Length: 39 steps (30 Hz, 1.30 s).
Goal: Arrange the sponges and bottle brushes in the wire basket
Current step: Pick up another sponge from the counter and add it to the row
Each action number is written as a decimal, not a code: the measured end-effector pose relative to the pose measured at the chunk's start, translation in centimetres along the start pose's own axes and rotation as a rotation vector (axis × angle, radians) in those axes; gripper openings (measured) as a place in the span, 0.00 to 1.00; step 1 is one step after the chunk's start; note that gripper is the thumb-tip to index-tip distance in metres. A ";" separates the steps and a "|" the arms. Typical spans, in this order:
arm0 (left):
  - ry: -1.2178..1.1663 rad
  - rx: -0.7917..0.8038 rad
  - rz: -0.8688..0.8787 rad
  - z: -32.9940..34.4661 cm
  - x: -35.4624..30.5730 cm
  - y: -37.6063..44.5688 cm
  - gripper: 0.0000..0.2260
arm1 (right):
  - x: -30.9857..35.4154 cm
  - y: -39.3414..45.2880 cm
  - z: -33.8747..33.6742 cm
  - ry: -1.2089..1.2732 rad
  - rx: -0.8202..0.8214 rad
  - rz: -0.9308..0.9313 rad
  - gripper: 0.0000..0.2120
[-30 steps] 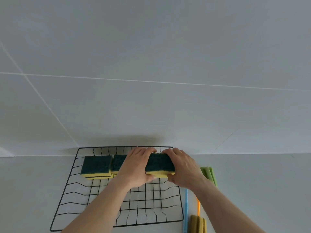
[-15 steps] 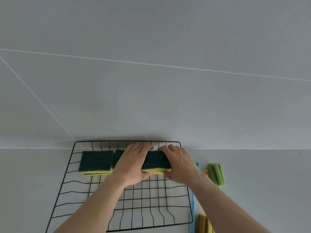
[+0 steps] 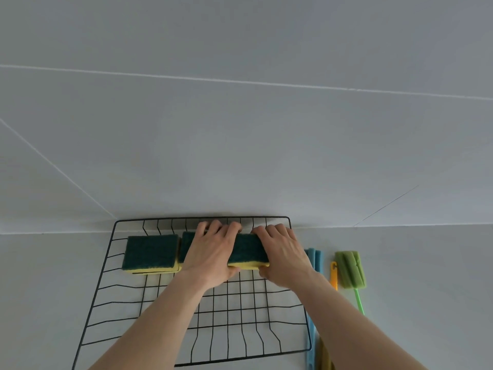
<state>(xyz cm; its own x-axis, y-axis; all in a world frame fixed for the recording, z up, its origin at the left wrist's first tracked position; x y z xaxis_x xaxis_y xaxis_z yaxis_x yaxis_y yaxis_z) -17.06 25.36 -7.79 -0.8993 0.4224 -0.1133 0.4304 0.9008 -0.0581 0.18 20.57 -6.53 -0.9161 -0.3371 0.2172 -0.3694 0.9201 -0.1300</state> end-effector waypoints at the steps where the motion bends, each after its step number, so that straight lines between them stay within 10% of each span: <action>1: 0.004 0.002 0.002 0.1 0.0 0.0 0.37 | -0.1 0.0 0.0 -0.001 0.004 -0.001 0.38; 30: -0.013 0.009 0.041 -2.2 -0.2 0.1 0.49 | 0.0 -0.9 -1.0 0.020 -0.093 0.041 0.54; 39: -0.068 -0.050 0.018 -4.7 -1.2 -1.6 0.42 | -0.3 -4.6 -2.8 0.073 -0.158 0.089 0.44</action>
<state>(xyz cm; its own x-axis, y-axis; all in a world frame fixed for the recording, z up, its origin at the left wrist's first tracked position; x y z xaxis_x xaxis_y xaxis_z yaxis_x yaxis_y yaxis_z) -17.06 23.85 -2.91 -0.8832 0.4325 -0.1815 0.4408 0.8976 -0.0062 2.59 17.03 -3.31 -0.9281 -0.2430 0.2821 -0.2530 0.9675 0.0007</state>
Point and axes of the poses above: each hand's wrist, its own y-axis towards the middle knuckle, its own z-axis out of the palm, x = y × z, the point moved 2 cm from there along y, towards the middle knuckle, and after that the axes turned 13 degrees about -z, right-handed, at the moved point
